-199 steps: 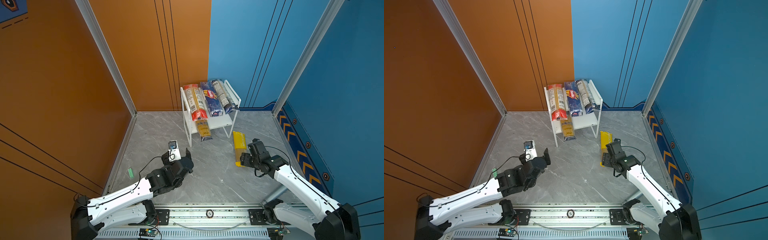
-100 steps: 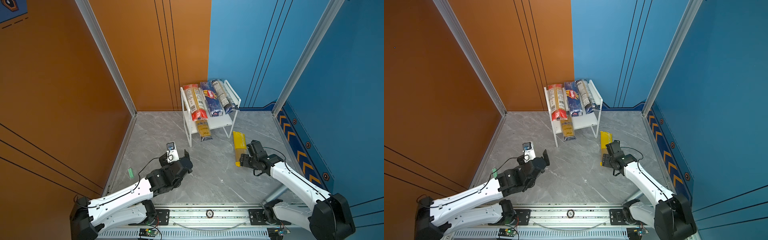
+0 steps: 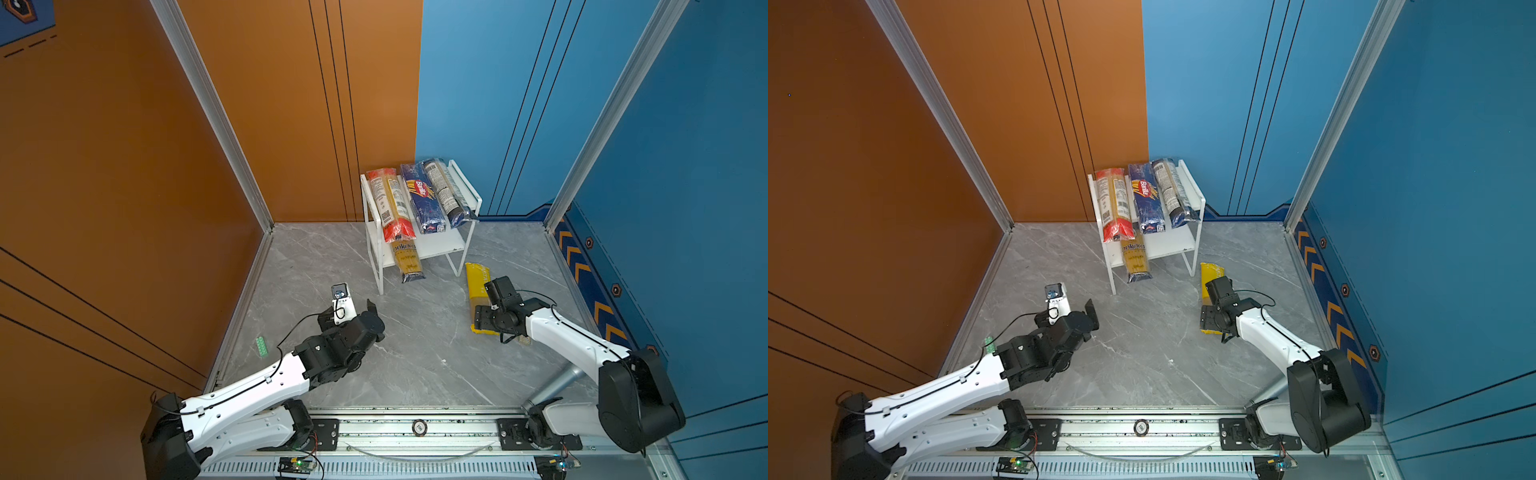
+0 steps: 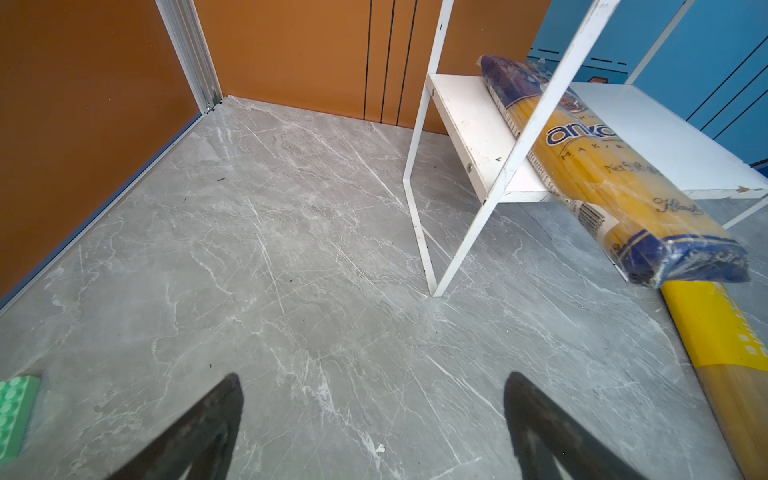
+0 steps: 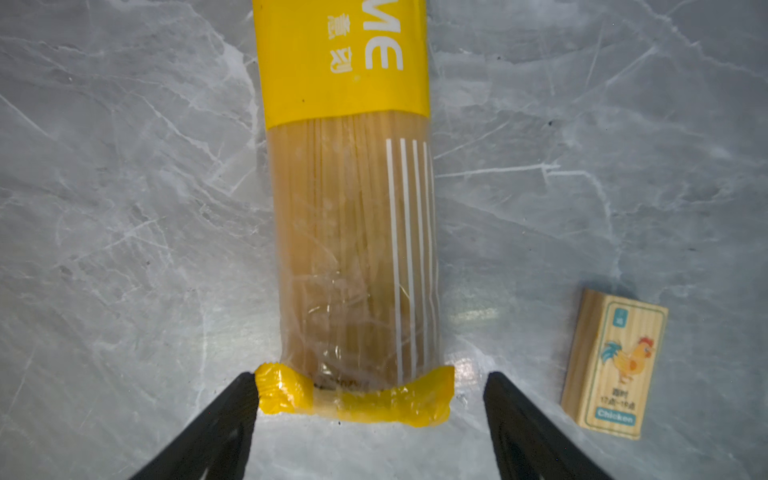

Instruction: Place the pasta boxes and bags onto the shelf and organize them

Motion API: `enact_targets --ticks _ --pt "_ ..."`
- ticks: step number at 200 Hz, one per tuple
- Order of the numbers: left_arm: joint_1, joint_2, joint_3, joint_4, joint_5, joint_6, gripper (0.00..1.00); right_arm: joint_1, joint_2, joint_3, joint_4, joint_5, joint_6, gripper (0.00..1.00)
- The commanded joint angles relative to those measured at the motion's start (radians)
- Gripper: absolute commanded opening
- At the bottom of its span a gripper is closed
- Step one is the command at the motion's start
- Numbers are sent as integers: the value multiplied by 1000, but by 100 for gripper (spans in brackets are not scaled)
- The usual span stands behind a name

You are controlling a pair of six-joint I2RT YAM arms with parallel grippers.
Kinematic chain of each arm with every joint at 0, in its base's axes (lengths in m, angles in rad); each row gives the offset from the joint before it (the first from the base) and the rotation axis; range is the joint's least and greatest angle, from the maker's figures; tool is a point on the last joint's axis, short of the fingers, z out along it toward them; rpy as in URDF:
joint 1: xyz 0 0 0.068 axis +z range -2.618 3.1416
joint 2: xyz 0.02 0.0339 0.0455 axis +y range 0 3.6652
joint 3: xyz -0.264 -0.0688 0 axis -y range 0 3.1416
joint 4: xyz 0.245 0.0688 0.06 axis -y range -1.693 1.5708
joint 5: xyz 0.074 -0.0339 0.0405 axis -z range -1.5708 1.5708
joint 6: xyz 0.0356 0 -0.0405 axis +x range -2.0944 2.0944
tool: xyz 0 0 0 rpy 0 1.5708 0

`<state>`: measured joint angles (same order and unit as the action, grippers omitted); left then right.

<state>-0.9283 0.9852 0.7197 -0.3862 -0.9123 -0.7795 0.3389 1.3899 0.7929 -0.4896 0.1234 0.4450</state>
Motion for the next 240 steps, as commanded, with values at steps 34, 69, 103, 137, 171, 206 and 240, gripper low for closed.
enact_targets --ticks 34,69,103,137,171,206,240 --pt "66 -8 -32 -13 42 10 98 -18 128 61 63 -7 -25 84" --pt "115 -10 -64 52 117 38 98 -23 185 85 83 -16 -34 85" --pt "143 -19 -104 170 226 126 98 -25 221 97 98 -30 -36 85" --pt "163 -37 -151 298 313 216 98 -25 236 97 109 -38 -29 85" --pt "181 -47 -180 348 396 282 98 -26 241 90 119 -45 -19 85" --pt "200 -61 -203 393 484 335 98 -23 232 78 123 -52 -11 85" --pt "224 -53 -204 411 574 369 98 -22 225 56 137 -60 -2 85"
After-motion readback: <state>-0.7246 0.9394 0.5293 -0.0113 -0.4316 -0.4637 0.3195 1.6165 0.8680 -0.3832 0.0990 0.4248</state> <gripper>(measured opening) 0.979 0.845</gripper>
